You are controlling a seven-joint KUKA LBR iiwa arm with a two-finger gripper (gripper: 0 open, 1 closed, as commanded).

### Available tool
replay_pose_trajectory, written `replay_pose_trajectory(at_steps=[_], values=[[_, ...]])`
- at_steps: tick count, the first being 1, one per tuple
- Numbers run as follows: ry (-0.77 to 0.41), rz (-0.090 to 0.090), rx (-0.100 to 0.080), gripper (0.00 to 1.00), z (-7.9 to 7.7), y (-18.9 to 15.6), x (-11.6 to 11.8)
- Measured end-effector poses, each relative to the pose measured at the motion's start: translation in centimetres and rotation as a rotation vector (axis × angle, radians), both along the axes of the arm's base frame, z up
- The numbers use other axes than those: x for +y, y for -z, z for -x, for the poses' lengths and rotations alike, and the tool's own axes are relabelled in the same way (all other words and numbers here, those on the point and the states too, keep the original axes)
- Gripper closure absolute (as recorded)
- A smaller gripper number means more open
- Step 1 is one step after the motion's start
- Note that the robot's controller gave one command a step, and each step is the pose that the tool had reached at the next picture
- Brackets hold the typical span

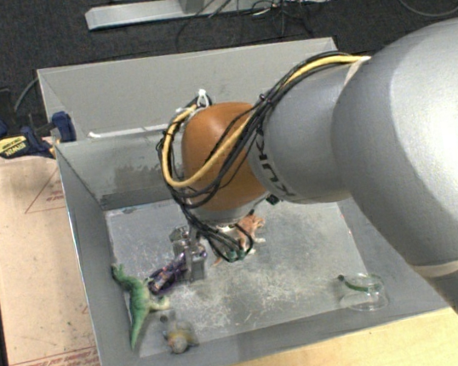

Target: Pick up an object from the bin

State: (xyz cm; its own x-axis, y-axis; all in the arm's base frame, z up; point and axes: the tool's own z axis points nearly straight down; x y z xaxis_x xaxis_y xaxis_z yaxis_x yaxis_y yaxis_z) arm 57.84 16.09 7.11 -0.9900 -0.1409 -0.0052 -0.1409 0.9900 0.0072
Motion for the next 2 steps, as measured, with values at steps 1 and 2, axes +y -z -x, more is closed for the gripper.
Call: replay_pose_trajectory(at_steps=[1, 2], values=[[0.0, 0.0, 0.0, 1.0, 0.0, 0.0, 0.0], [0.001, 0.002, 0.008, 1.0, 0.24, -0.75, -0.07]])
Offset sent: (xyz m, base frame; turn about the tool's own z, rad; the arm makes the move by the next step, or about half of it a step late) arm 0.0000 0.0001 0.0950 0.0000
